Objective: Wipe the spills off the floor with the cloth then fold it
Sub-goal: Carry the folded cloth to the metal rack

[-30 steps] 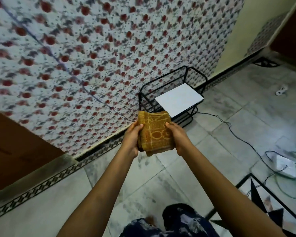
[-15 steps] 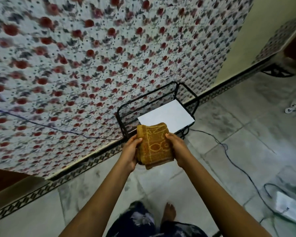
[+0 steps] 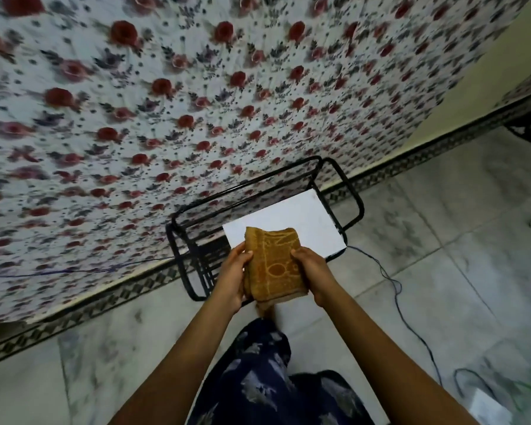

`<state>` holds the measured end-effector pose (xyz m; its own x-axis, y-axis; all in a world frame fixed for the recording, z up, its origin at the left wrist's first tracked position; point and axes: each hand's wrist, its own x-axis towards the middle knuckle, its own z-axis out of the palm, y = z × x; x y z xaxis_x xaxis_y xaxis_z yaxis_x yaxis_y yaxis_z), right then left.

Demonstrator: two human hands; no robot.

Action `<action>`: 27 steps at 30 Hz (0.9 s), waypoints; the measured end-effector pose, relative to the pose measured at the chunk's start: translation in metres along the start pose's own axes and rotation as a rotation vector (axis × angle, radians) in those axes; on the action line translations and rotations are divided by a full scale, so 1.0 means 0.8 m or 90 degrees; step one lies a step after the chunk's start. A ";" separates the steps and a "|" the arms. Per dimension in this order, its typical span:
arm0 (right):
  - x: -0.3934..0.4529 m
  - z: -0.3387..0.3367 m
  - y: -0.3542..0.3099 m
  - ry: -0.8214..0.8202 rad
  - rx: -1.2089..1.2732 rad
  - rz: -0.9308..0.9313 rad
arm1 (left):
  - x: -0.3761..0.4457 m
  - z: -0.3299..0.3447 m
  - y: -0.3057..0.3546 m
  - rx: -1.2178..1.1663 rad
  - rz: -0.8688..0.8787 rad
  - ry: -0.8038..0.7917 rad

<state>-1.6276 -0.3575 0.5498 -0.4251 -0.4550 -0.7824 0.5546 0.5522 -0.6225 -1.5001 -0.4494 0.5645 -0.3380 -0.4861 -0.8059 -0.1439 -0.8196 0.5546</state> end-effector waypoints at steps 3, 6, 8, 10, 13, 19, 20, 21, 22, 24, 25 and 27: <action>0.059 -0.006 -0.023 0.009 -0.021 0.036 | 0.059 0.024 0.012 0.015 -0.005 0.029; 0.128 -0.011 -0.037 0.021 -0.047 0.055 | 0.125 0.042 0.013 0.039 -0.014 0.059; 0.184 -0.015 -0.037 0.034 -0.082 0.056 | 0.180 0.052 0.007 0.047 -0.034 0.086; 0.239 -0.019 -0.031 0.019 -0.129 0.031 | 0.233 0.060 -0.004 0.042 -0.041 0.110; 0.321 -0.023 -0.017 -0.023 -0.195 -0.002 | 0.307 0.068 -0.024 0.019 -0.029 0.147; 0.434 -0.028 0.013 -0.044 -0.324 -0.047 | 0.410 0.071 -0.069 -0.003 -0.021 0.230; 0.446 -0.029 0.021 -0.051 -0.360 -0.061 | 0.418 0.070 -0.077 0.006 -0.015 0.241; 0.452 -0.029 0.023 -0.056 -0.403 -0.079 | 0.423 0.070 -0.079 0.022 -0.003 0.250; 0.458 -0.031 0.030 -0.060 -0.438 -0.098 | 0.426 0.069 -0.085 0.044 0.015 0.261; 0.461 -0.030 0.035 -0.049 -0.467 -0.122 | 0.430 0.070 -0.095 0.120 0.042 0.277; 0.460 -0.029 0.033 -0.043 -0.474 -0.123 | 0.431 0.071 -0.098 0.154 0.045 0.298; 0.456 -0.027 0.027 -0.027 -0.489 -0.113 | 0.430 0.075 -0.096 0.186 0.032 0.349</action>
<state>-1.7865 -0.4968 0.2505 -0.4254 -0.5988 -0.6786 -0.1746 0.7900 -0.5877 -1.6611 -0.5358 0.2572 0.1641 -0.6705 -0.7235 -0.4144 -0.7124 0.5663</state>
